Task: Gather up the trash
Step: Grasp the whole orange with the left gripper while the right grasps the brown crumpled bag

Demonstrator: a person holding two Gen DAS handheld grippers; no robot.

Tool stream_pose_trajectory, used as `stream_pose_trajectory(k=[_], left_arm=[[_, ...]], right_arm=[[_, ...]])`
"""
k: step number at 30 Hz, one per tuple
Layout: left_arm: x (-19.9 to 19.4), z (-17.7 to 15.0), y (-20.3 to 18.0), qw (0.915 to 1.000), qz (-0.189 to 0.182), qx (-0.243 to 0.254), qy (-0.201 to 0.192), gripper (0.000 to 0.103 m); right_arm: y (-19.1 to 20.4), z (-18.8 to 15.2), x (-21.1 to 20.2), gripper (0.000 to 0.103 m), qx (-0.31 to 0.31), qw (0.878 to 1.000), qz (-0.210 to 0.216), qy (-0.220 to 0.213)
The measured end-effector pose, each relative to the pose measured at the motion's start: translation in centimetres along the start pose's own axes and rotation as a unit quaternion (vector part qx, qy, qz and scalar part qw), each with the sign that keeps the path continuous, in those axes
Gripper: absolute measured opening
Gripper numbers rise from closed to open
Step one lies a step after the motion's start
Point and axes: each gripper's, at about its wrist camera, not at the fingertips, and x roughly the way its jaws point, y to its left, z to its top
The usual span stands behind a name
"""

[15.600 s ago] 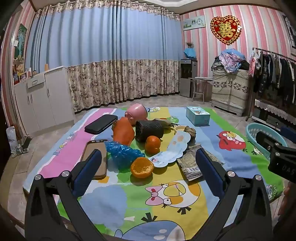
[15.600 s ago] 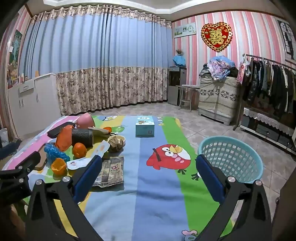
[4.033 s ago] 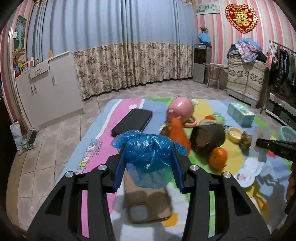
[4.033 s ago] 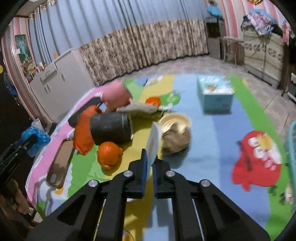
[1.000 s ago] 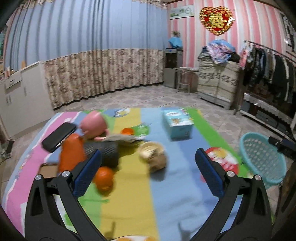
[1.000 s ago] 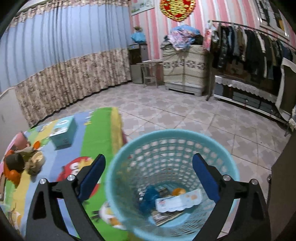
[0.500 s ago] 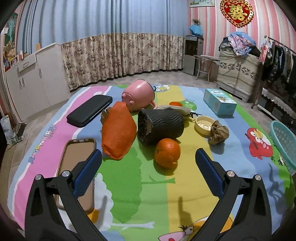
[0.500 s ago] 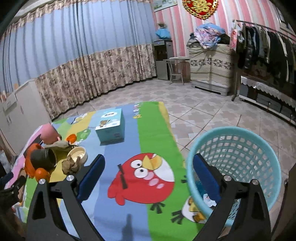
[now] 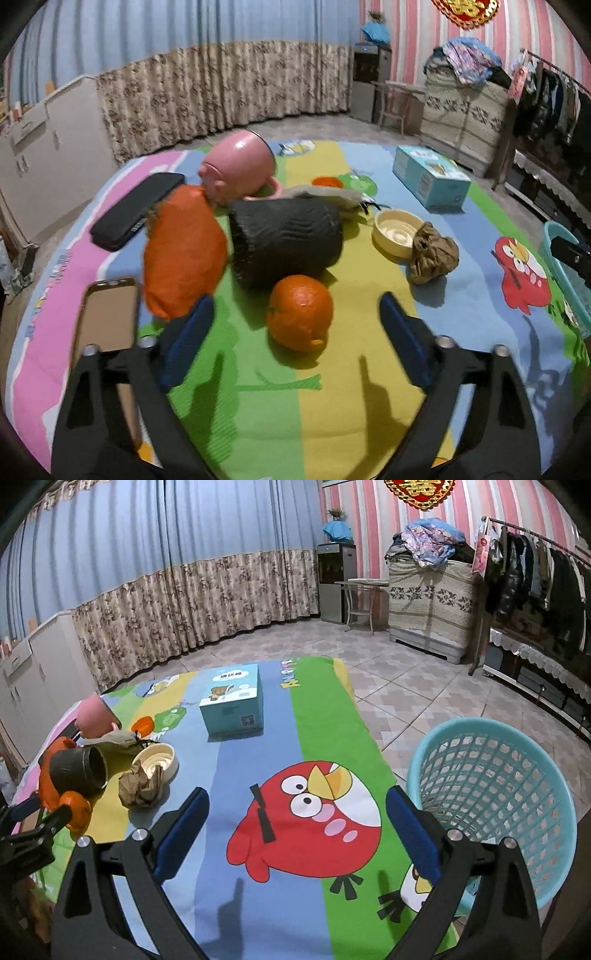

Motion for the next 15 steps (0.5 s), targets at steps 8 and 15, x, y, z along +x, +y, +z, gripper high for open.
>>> stream_pose_trajectory(k=[8, 15], left_arm=[[1.9, -0.1, -0.2, 0.9992, -0.005, 0.005, 0.039, 0.046], [-0.2, -0.4, 1.1, 0.9997, -0.006, 0.004, 0.023, 0.034]], right_arm=[[1.7, -0.6, 0.9, 0.094, -0.008, 1.0, 0.014, 0.017], [4.6, -1.3, 1.5, 0.094, -0.037, 0.999, 0.031, 0.02]])
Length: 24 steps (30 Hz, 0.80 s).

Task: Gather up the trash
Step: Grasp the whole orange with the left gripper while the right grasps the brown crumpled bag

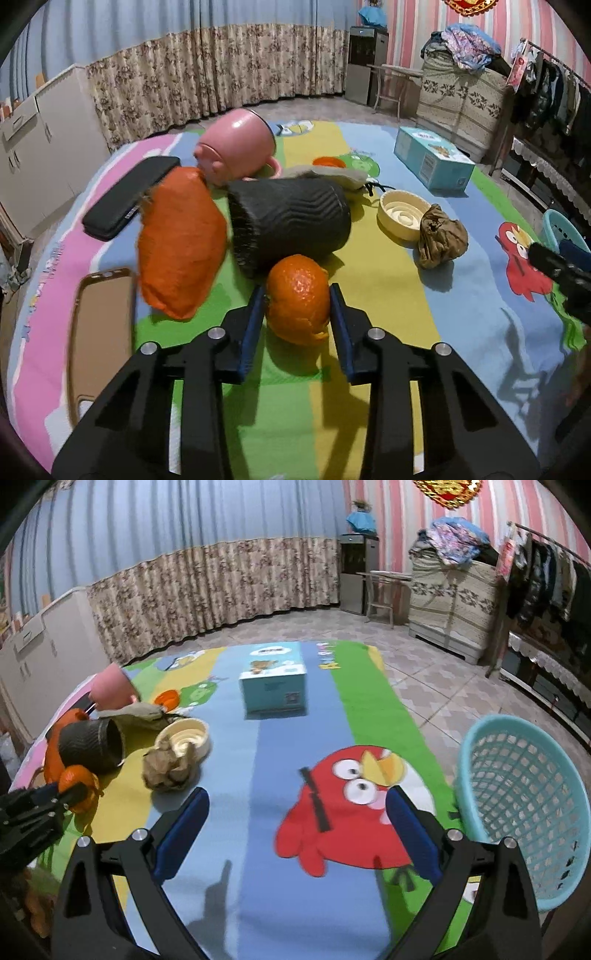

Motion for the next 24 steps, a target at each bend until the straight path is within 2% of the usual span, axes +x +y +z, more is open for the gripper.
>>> stream_pose_trajectory(k=[5, 10, 18, 20, 22, 24], left_arm=[[-2.3, -0.3, 2.5, 0.9996, 0.014, 0.006, -0.024, 0.034], [-3.4, 0.2, 6.9, 0.9984, 0.028, -0.022, -0.044, 0.034], [-3.1, 0.6, 10.8, 0.9958, 0.062, -0.037, -0.056, 0.034], [-2.9, 0.6, 11.3, 0.9957, 0.063, -0.038, -0.056, 0.034], [-3.0, 0.6, 11.6, 0.9955, 0.063, -0.04, -0.059, 0.034], [-3.2, 0.7, 11.8, 0.9951, 0.064, -0.043, -0.062, 0.034]], right_arm=[[2.9, -0.3, 1.4, 0.094, -0.024, 0.999, 0.023, 0.016], [5.3, 0.6, 2.5, 0.094, -0.036, 0.999, 0.034, 0.021], [9.1, 1.4, 5.5, 0.093, -0.074, 0.996, 0.02, 0.054], [9.4, 1.6, 5.9, 0.082, -0.077, 0.995, 0.029, 0.061], [10.0, 1.6, 6.0, 0.051, -0.085, 0.993, 0.05, 0.07], [10.2, 1.5, 5.6, 0.045, -0.092, 0.992, 0.056, 0.066]])
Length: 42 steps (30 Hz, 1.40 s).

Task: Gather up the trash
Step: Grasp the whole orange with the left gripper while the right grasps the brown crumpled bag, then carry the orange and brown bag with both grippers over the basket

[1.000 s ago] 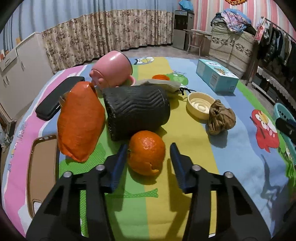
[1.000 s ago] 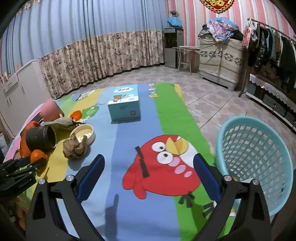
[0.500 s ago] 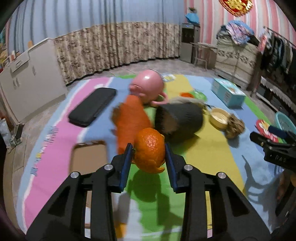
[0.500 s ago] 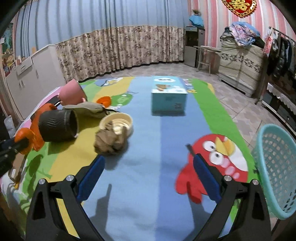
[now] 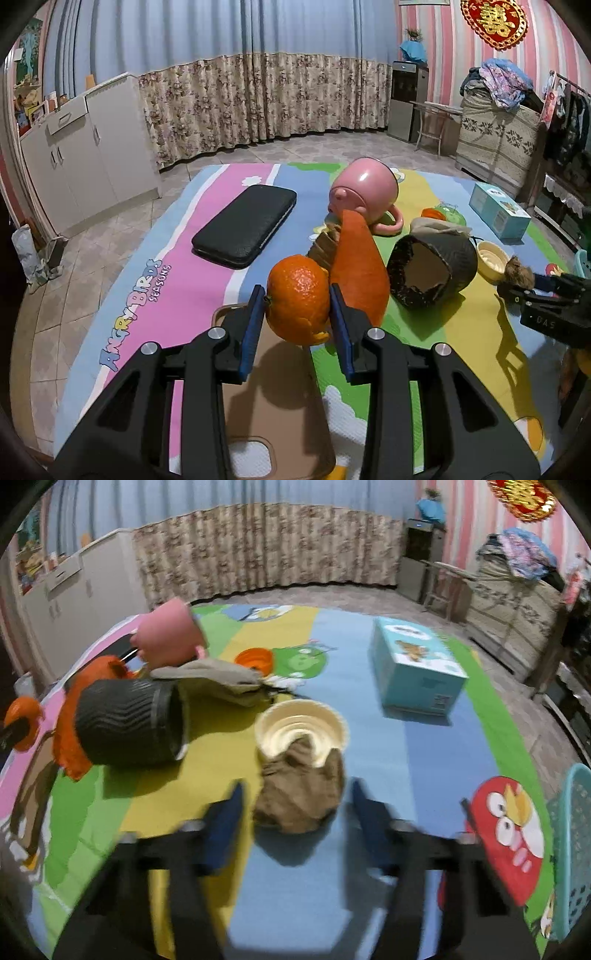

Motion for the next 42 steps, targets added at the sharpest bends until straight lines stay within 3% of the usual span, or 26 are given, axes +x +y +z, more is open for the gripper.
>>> stream_pose_trajectory(k=[4, 9, 16, 22, 29, 42], left_arm=[[-0.7, 0.3, -0.7, 1.0, 0.005, 0.003, -0.007, 0.034], [-2.2, 0.8, -2.7, 0.9997, -0.001, 0.014, -0.022, 0.034], [-4.3, 1.5, -8.1, 0.9979, -0.022, 0.044, -0.043, 0.034], [-5.4, 1.9, -13.0, 0.996, -0.047, 0.057, -0.049, 0.034], [-6.6, 2.1, -19.7, 0.9908, -0.081, 0.081, -0.072, 0.034], [-5.3, 1.9, -29.7, 0.9817, -0.141, 0.114, -0.058, 0.035]], right_arm=[[-0.6, -0.3, -2.4, 0.044, 0.008, 1.0, 0.009, -0.028], [-3.9, -1.1, -6.9, 0.044, 0.024, 0.998, -0.011, -0.059], [-12.3, -2.6, -13.7, 0.044, 0.084, 0.989, -0.062, -0.102], [-18.6, -4.7, -17.0, 0.044, 0.133, 0.977, -0.107, -0.131], [-23.2, -6.6, -17.1, 0.044, 0.141, 0.97, -0.147, -0.134], [-29.0, -8.9, -16.9, 0.044, 0.178, 0.959, -0.173, -0.135]])
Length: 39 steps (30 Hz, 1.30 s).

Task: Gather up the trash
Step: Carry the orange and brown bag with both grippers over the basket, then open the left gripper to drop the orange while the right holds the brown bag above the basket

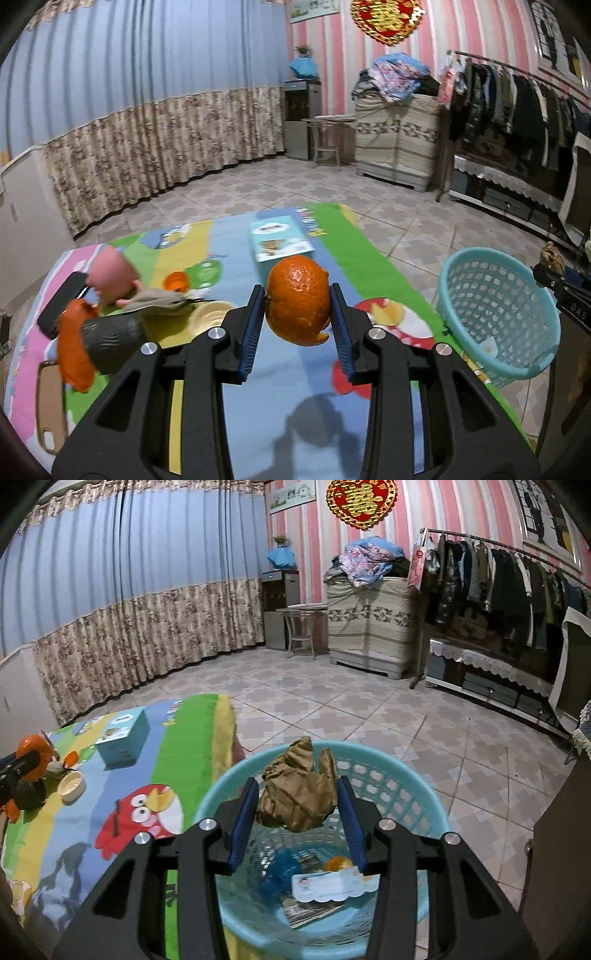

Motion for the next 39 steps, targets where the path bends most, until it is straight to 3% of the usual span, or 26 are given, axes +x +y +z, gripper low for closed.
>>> stream_pose_trajectory(k=[19, 26, 32, 35, 39], left_arm=[[3.8, 0.4, -11.8, 0.9953, -0.087, 0.039, 0.015, 0.036], [5.3, -0.3, -16.5, 0.9904, -0.121, 0.064, 0.021, 0.036], [6.0, -0.4, -18.2, 0.9889, -0.132, 0.066, 0.021, 0.036], [6.3, -0.3, -18.7, 0.9888, -0.132, 0.067, 0.021, 0.041], [5.9, 0.2, -18.8, 0.9897, -0.128, 0.065, 0.005, 0.069]], right_arm=[[-7.0, -0.4, -0.1, 0.044, 0.071, 0.997, -0.026, -0.032], [-7.7, -0.7, 0.3, 0.044, 0.079, 0.996, -0.034, -0.028], [-8.6, -1.0, 0.6, 0.044, 0.097, 0.994, -0.032, -0.024], [-8.5, -0.9, 0.7, 0.044, 0.094, 0.995, -0.032, -0.022], [-8.5, -1.0, 0.5, 0.044, 0.097, 0.995, -0.032, -0.025]])
